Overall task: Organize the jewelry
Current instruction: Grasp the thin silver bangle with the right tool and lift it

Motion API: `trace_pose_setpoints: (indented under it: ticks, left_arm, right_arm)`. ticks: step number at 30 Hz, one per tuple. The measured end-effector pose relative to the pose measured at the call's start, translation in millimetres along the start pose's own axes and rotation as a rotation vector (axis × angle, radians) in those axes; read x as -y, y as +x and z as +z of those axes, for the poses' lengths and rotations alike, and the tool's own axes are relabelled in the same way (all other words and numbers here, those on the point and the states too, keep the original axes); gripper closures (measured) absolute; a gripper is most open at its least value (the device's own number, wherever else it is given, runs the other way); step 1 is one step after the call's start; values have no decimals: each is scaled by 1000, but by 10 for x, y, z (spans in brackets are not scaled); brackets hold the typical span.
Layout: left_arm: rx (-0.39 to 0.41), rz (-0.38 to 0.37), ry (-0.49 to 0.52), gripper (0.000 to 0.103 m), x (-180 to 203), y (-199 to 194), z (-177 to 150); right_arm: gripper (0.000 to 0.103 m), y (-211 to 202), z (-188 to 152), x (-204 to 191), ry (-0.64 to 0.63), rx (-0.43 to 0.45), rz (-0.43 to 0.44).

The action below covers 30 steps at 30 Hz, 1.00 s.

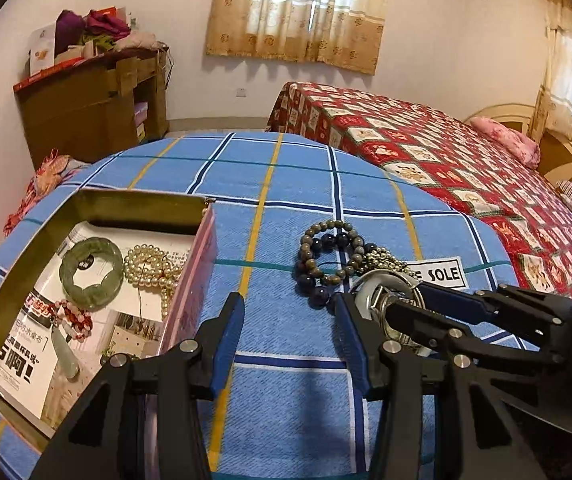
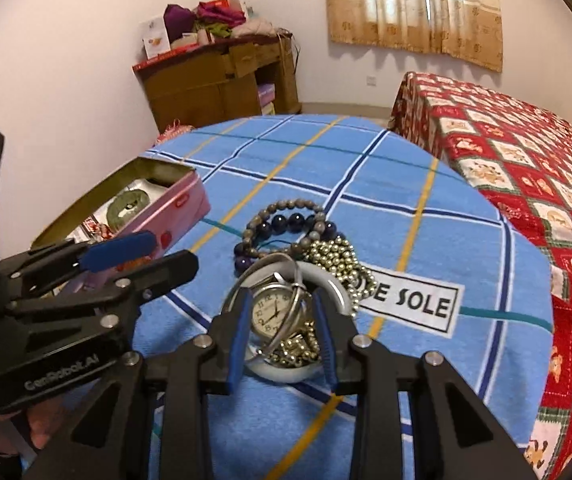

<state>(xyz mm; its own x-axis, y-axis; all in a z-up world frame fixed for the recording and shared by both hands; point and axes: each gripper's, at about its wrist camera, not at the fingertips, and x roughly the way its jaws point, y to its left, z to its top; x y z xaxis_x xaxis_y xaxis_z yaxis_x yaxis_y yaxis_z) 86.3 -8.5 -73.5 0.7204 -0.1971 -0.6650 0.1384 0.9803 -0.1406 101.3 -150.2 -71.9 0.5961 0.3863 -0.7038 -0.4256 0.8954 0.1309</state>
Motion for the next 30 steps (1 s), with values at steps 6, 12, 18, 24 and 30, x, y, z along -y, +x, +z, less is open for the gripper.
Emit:
trace_pose_setpoints:
  ticks: [6,12,18,24,30]
  left_arm:
    - [2,0,-37,55,-70,6,-4]
    - [-8,18,-25,55,-48,7,3]
    - [-30,39,57,55,114,53,177]
    - [-73,33,98,55,238,246,424]
    - [-149,13,86,69,225,617,399]
  right_arm:
    - [93,-79,-29,46,29,35,59]
    - [92,-252,22,76,67,111,74]
    - [92,-467,181,301,143,204,57]
    - [92,-411,246,513,198,238,7]
    - [92,-356,186,565,213,243,-7]
